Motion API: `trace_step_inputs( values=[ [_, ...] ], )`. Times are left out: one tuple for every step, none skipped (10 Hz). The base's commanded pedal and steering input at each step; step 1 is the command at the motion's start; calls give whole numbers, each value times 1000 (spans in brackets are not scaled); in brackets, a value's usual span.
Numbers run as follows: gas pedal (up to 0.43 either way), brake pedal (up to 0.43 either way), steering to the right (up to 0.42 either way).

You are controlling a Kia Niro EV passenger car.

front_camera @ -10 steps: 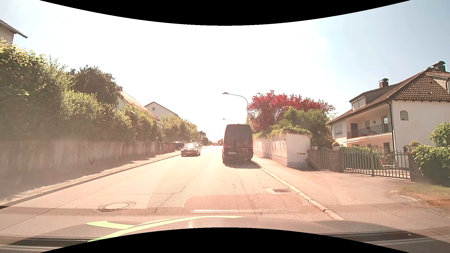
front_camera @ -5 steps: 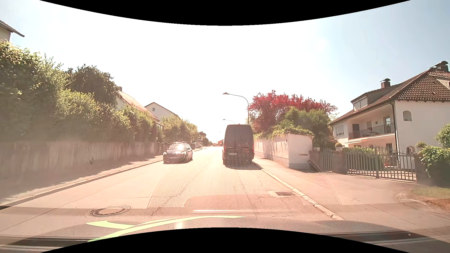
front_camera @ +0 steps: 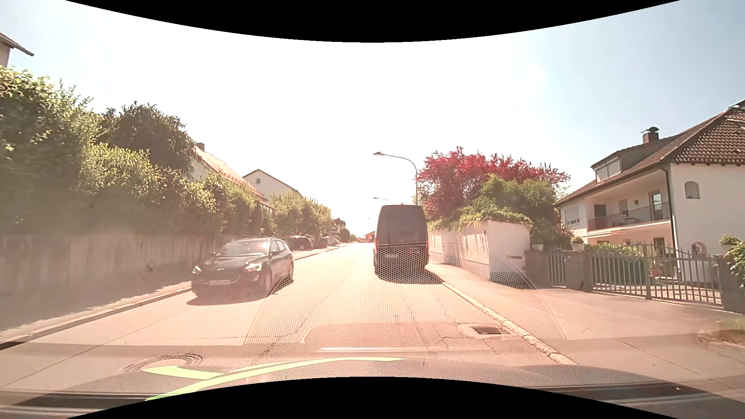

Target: Follow the waypoints while adhering to traffic rules and regulations

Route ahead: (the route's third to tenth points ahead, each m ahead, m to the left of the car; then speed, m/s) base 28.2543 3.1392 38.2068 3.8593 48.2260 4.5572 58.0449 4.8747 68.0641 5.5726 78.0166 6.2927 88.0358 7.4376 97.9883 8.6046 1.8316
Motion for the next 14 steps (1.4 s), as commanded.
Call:
trace_step_inputs(
  values=[
    [339,0,-161],
    [339,0,-171],
    [339,0,-174],
    [339,0,-174],
    [339,0,-174],
    [350,0,-174],
    [350,0,-174],
    [350,0,-174],
    [350,0,-173],
    [350,0,-171],
    [350,0,-165],
    [350,0,-153],
    [350,0,-139],
    [350,0,-123]
  ],
)
